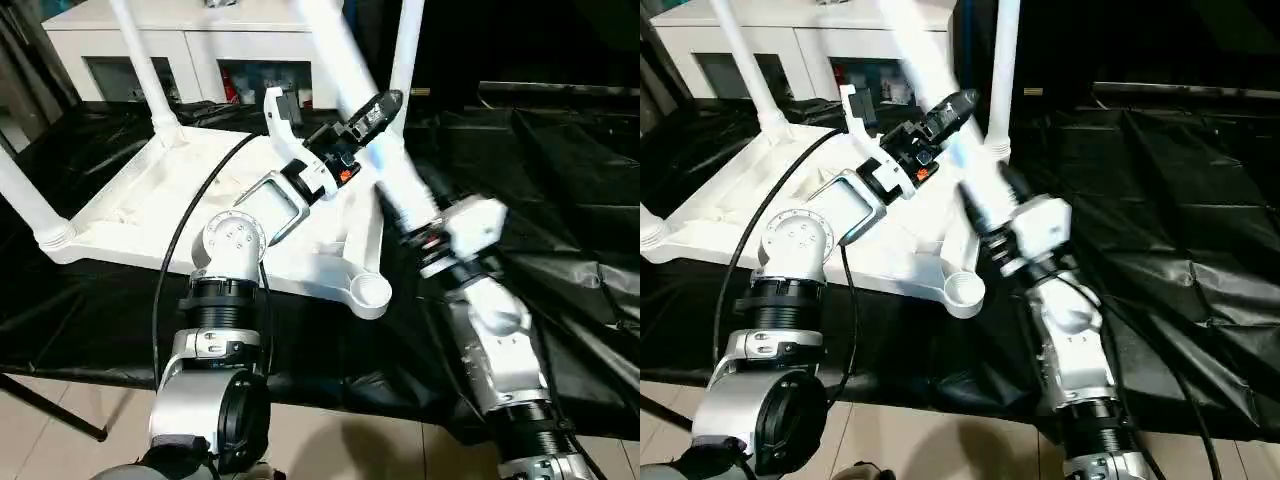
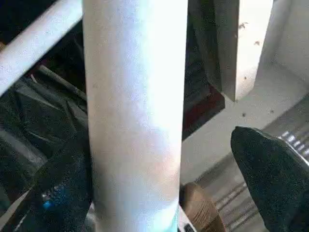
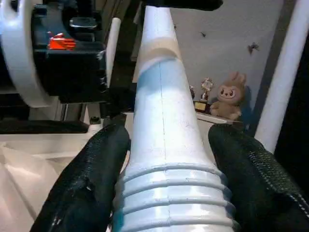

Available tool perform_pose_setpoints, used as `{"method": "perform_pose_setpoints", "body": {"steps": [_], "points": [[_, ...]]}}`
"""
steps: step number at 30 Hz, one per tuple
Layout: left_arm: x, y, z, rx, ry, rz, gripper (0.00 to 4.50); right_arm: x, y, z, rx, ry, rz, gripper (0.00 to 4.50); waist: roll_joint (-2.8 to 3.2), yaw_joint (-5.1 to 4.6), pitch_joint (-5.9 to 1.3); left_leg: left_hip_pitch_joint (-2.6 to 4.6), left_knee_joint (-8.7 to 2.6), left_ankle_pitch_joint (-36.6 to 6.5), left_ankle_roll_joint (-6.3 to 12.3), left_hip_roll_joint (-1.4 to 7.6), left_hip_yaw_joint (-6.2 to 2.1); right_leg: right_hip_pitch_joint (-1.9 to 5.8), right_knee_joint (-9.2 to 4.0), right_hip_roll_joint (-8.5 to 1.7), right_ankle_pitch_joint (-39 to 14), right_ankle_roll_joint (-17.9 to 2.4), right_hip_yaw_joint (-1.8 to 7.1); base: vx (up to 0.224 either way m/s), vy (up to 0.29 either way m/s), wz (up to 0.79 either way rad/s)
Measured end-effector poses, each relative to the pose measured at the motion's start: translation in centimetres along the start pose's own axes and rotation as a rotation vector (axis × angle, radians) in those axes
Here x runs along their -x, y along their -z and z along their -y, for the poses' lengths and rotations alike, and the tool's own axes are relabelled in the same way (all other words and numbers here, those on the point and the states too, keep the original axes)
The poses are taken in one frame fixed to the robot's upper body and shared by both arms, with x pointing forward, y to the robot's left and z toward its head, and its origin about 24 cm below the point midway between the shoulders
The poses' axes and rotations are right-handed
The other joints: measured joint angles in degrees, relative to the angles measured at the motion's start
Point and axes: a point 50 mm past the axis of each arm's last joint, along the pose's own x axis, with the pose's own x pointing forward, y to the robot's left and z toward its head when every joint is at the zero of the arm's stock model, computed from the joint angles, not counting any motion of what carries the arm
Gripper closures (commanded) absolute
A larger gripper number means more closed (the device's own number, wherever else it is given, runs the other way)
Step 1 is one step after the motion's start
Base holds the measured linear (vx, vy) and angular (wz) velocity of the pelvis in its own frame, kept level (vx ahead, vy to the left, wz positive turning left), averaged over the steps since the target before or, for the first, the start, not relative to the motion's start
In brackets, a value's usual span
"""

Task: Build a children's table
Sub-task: Pick table leg

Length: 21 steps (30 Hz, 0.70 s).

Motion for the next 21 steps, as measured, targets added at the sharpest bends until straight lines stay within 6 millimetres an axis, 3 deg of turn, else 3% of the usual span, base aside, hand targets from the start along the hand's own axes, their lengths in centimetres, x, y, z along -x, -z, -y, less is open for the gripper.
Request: {"method": "perform_pose_setpoints", "body": {"steps": [9,21], "points": [[0.16,-0.23,-0.11,0.032,-0.015,0.016,0.83,-0.01,0.05,-0.09,0.013,-0.012,-0.007,1.87,-0.47,-0.02,-0.07,-0.01,0.0,0.0,0.0,0.0,-0.01,0.0,-0.02,0.0,0.0,0.0,-0.01,0.0,0.0,0.0],[0.24,-0.42,-0.41,0.035,-0.066,0.031,1.85,-0.06,0.39,-0.19,0.011,-0.013,-0.023,1.88,-0.52,-0.05,-0.08,0.0,0.0,0.0,0.0,0.01,-0.02,0.0,-0.03,0.0,0.02,0.0,0.0,0.0,0.0,0.0]]}}
